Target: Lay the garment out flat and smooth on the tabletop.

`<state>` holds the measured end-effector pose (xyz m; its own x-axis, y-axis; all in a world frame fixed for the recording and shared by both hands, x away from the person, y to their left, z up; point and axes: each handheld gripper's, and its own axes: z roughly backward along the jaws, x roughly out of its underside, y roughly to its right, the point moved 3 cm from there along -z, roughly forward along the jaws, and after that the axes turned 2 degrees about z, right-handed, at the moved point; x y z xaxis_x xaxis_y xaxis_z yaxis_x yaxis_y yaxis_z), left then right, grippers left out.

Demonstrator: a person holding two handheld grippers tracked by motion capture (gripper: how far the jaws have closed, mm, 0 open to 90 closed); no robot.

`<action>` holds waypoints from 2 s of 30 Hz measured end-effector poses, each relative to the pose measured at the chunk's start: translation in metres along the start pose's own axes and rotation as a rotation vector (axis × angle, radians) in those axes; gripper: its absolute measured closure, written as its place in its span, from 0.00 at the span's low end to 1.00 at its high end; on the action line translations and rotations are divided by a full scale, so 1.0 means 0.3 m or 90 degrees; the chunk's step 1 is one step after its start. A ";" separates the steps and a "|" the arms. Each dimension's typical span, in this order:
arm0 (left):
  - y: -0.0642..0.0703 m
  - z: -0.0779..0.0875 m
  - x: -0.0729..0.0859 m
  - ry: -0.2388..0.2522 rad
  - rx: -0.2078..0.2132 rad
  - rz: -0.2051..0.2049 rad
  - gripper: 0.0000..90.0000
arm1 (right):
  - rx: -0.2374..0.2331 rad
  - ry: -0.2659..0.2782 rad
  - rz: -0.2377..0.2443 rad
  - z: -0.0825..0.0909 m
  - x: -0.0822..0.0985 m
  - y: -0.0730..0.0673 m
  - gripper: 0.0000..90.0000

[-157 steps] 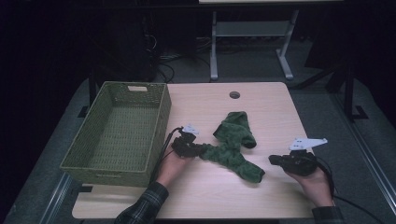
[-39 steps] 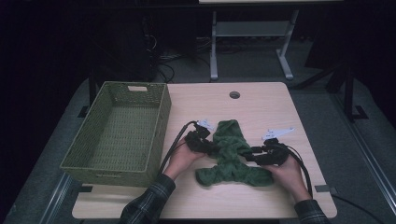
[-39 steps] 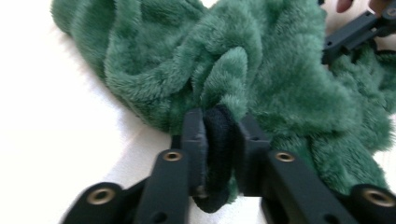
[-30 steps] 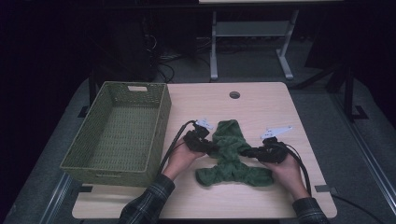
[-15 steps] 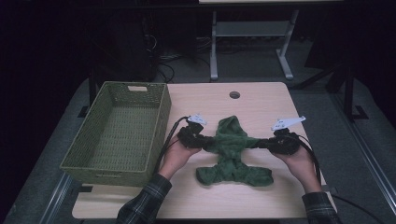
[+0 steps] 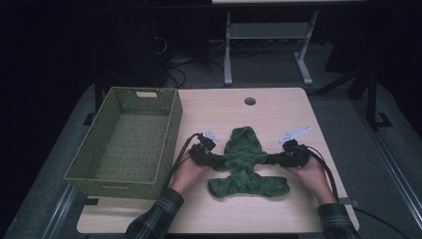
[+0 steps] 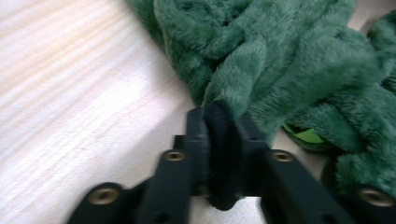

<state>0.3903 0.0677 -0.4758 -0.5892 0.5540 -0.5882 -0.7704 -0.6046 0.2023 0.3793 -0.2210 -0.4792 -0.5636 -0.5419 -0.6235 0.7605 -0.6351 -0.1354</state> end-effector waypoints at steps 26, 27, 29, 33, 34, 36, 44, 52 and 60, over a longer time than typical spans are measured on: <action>-0.101 -0.046 -0.178 0.066 -0.020 0.041 0.53 | 0.018 0.046 -0.056 -0.083 -0.189 0.080 0.62; -0.103 -0.053 -0.178 0.058 -0.022 0.036 0.53 | 0.016 0.041 -0.059 -0.097 -0.181 0.087 0.62; -0.106 -0.072 -0.173 0.037 -0.027 0.026 0.53 | 0.013 0.035 -0.067 -0.117 -0.169 0.095 0.61; -0.109 -0.083 -0.160 0.018 -0.033 0.016 0.57 | 0.014 0.018 -0.060 -0.135 -0.159 0.088 0.64; -0.109 -0.084 -0.157 0.014 -0.032 0.014 0.59 | 0.014 0.018 -0.060 -0.137 -0.159 0.086 0.66; -0.108 -0.084 -0.151 0.008 -0.041 0.008 0.62 | 0.012 0.015 -0.055 -0.141 -0.158 0.081 0.69; -0.104 -0.084 -0.130 -0.003 -0.044 -0.008 0.89 | 0.019 0.004 -0.039 -0.152 -0.161 0.074 0.90; -0.099 -0.050 -0.138 0.030 -0.050 -0.002 0.97 | 0.042 0.005 -0.015 -0.133 -0.167 0.067 0.98; -0.081 -0.021 -0.239 0.093 -0.073 -0.017 0.97 | 0.073 0.050 -0.022 -0.001 -0.218 0.133 0.98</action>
<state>0.4528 0.0390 -0.4436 -0.5203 0.4866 -0.7018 -0.7480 -0.6562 0.0995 0.4465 -0.2108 -0.4440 -0.5579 -0.4771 -0.6790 0.6973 -0.7131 -0.0718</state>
